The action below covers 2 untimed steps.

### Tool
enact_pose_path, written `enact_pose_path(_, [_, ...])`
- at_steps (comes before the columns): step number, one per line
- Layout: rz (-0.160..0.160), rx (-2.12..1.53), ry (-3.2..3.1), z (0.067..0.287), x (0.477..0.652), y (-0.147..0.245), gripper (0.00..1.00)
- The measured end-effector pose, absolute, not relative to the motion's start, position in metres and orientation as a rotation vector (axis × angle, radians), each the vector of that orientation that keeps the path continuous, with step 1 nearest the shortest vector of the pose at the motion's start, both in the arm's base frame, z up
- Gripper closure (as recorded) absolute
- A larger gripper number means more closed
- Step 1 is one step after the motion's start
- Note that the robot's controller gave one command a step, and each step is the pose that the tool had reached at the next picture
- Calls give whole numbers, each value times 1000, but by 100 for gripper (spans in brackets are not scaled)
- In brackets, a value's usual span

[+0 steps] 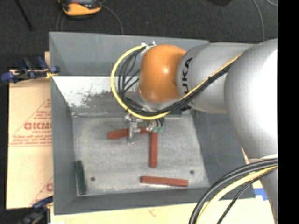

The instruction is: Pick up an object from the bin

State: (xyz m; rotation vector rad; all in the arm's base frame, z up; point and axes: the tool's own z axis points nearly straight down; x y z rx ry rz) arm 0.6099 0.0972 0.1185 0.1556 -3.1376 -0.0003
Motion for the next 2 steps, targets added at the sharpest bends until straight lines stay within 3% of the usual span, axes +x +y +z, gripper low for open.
enact_pose_path(2, [-1,156,-3144,142,611,97,100])
